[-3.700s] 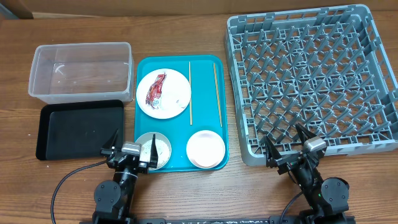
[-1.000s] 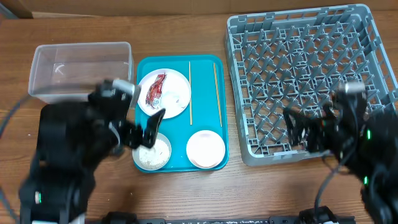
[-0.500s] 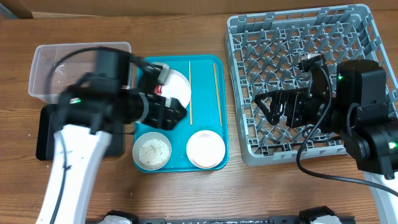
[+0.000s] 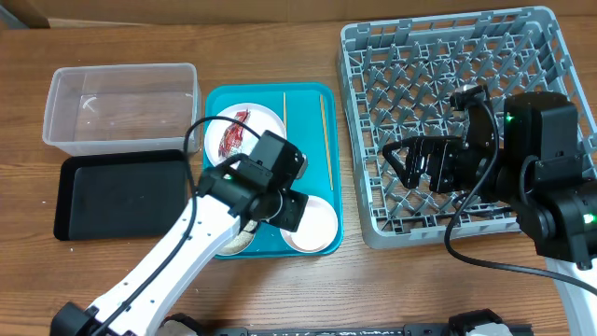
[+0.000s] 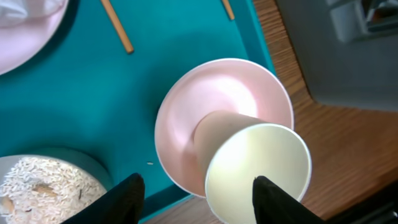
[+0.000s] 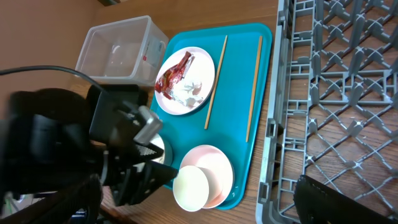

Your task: Sort waste into correct bins and load items into the dishwasher

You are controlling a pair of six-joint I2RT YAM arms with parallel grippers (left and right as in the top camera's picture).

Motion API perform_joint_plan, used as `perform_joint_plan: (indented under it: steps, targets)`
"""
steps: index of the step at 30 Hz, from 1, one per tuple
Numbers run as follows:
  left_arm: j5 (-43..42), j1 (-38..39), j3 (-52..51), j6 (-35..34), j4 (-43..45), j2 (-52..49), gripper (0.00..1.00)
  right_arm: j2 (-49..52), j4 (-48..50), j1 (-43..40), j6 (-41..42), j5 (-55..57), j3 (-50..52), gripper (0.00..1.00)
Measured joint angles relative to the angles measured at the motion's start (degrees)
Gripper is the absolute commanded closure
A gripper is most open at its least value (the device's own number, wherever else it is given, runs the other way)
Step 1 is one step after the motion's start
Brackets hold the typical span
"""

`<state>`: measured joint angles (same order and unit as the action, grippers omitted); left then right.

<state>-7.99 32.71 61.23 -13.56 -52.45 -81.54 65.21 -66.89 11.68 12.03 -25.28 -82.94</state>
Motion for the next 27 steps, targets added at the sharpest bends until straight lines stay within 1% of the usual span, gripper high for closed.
perform_joint_plan:
  steps: [2, 3, 4, 6, 9, 12, 16, 19, 21, 23, 24, 26, 27]
  targets:
    - [0.57, 0.94, -0.31, -0.33, 0.92, -1.77, 0.55, 0.0, 0.02, -0.02, 0.02, 0.02, 0.0, 0.0]
    - [0.76, 1.6, -0.35, -0.68, 1.55, -3.06, 0.63, 0.0, 0.07, -0.02, 0.02, 0.0, 0.0, 0.0]
    - [0.9, 2.23, -0.37, -0.92, 2.1, -4.46, 0.73, 0.0, 0.07, -0.02, 0.02, -0.02, 0.0, 0.0]
    - [1.2, 3.3, -0.42, -1.05, 2.47, -6.95, 0.85, 0.0, 0.04, -0.02, 0.13, 0.0, 0.0, 0.0]
    - [1.42, 4.15, -0.74, -1.09, 2.43, -9.88, 0.95, 0.0, -0.11, 0.0, 0.17, 0.0, 0.0, 0.0]
    - [2.51, 4.33, -0.74, -1.29, 1.88, -10.4, 0.96, 0.0, -0.35, -0.02, 0.17, 0.02, 0.0, 0.0]
    - [3.93, 3.43, 1.62, -1.36, -2.19, -10.1, 0.96, 0.0, -0.39, 0.0, 0.17, 0.0, 0.0, 0.0]
    - [3.76, 0.42, 6.19, -1.29, -6.21, -8.79, 0.96, 0.0, -0.35, 0.0, 0.2, 0.0, 0.02, 0.0]
    - [1.53, -3.37, 10.14, -0.37, -7.87, -7.17, 0.96, 0.0, -0.35, -0.02, 0.2, 0.0, 0.0, 0.0]
    - [-4.76, -8.92, 14.16, 1.7, -8.13, -5.31, 0.96, 0.0, -0.35, -0.02, 0.2, 0.0, 0.0, 0.0]
    - [-9.42, -11.85, 15.76, 3.15, -8.17, -4.5, 0.96, 0.0, -0.26, 0.0, 0.2, -0.02, 0.02, 0.0]
    - [-20.39, -17.86, 18.36, 6.32, -8.24, -3.23, 0.97, 0.0, -0.04, -0.02, 0.15, -0.24, 0.0, 0.02]
    - [-28.13, -21.62, 19.45, 8.46, -8.44, -2.64, 0.96, 0.04, 0.26, 0.0, 0.0, -0.81, 0.02, 0.04]
